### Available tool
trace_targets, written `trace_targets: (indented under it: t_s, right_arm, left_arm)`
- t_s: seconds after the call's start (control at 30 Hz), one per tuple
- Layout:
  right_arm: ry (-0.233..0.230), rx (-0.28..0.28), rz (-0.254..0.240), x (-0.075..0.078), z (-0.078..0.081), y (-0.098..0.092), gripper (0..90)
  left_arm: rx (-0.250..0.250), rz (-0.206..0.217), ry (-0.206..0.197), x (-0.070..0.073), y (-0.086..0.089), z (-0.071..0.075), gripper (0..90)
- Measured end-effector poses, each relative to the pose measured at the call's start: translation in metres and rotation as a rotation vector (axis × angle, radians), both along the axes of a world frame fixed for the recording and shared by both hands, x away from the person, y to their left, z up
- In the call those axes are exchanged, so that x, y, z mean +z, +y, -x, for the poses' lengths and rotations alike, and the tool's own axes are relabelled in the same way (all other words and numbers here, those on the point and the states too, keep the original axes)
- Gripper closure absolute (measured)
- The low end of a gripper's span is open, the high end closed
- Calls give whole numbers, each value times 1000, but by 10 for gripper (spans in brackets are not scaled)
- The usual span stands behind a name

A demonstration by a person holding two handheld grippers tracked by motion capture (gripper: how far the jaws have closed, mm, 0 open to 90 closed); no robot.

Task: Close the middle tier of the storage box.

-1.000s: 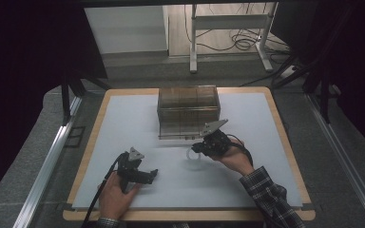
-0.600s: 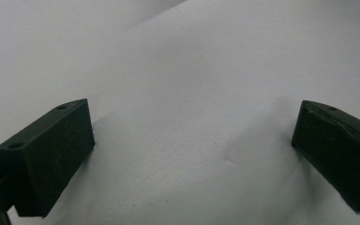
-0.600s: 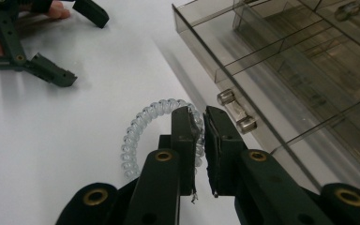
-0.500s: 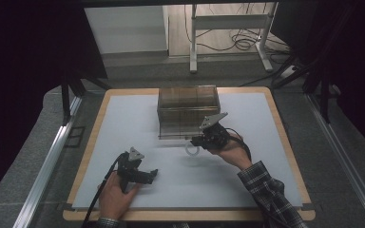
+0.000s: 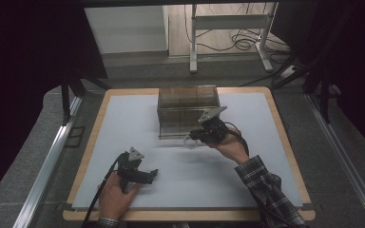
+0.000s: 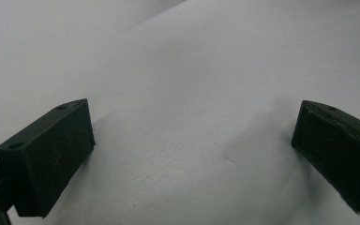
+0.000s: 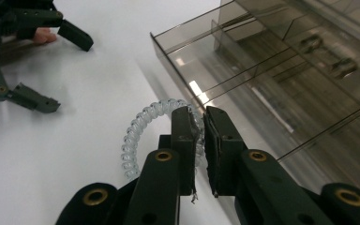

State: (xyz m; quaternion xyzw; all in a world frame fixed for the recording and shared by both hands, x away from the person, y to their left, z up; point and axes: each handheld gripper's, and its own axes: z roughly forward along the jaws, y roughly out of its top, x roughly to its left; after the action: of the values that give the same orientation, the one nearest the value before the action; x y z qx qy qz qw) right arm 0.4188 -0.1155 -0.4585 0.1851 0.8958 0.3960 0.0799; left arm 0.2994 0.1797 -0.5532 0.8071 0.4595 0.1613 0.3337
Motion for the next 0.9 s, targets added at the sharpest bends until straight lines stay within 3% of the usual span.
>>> trace_targets:
  t_s: [0.9]
  right_arm:
    - [-33,-123,-16,6,-35,6,809]
  left_arm:
    - [0,0,0,0,0,0,0]
